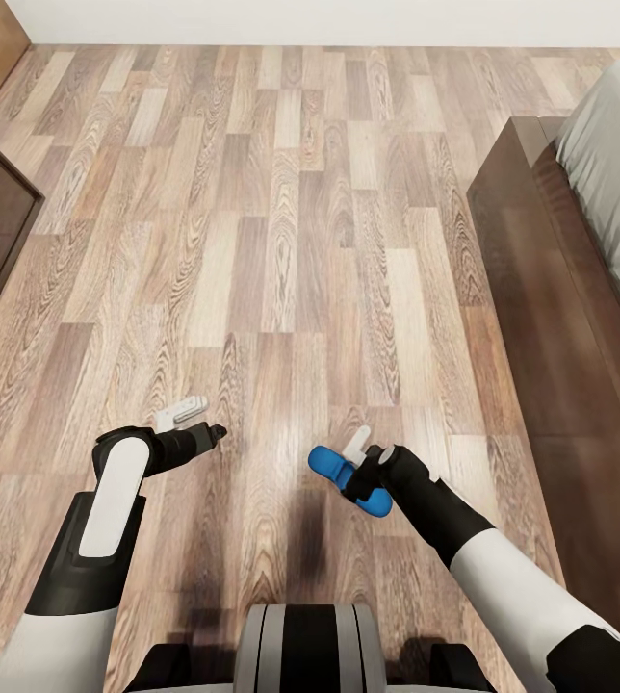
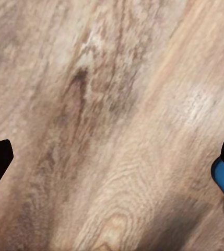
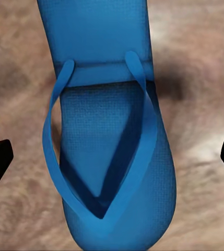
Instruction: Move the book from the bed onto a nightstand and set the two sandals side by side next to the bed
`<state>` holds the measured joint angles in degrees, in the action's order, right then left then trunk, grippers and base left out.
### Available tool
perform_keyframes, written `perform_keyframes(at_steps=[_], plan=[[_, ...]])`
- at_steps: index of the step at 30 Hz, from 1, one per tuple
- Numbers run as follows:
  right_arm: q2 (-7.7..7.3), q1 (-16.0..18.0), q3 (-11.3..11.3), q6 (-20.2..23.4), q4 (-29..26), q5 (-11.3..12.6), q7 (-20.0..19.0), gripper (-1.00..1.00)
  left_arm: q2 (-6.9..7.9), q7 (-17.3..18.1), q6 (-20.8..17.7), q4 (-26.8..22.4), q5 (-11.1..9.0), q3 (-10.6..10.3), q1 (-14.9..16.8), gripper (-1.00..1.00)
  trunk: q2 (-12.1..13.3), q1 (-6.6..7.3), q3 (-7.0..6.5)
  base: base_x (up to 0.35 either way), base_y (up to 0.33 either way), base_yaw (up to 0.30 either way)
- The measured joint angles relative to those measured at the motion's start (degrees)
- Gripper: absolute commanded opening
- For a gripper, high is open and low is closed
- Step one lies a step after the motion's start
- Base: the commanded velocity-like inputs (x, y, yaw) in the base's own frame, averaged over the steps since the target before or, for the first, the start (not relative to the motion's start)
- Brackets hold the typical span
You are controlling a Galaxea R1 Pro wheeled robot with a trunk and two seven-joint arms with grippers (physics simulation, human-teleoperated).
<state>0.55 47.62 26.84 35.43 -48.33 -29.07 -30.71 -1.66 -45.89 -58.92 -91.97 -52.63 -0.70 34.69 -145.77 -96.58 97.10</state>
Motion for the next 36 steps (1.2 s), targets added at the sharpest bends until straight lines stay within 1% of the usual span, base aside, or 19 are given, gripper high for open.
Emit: perform_keyframes(at_steps=[13,18,26,36], plan=[[-0.02,0.0,0.0,-0.2,1.1,-0.2,0.1,1.0,0.07,0.0,0.0,0.0,0.0,0.0,0.0,1.0,0.0,0.0,0.0,0.0,0.0,0.0],[0.02,0.0,-0.2,-2.1,3.0,-0.2,0.1,1.0,0.08,0.0,0.0,0.0,0.0,0.0,0.0,1.0,0.0,0.0,0.0,0.0,0.0,0.0],[0.06,0.0,-0.3,-3.7,5.3,-0.1,0.1,1.0,0.01,0.0,0.0,0.0,0.0,0.0,0.0,1.0,0.0,0.0,0.0,0.0,0.0,0.0],[0.07,0.0,-0.3,-6.7,6.2,-0.1,0.1,1.0,0.0,0.0,0.0,0.0,0.0,0.0,0.0,1.0,0.0,0.0,0.0,0.0,0.0,0.0]])
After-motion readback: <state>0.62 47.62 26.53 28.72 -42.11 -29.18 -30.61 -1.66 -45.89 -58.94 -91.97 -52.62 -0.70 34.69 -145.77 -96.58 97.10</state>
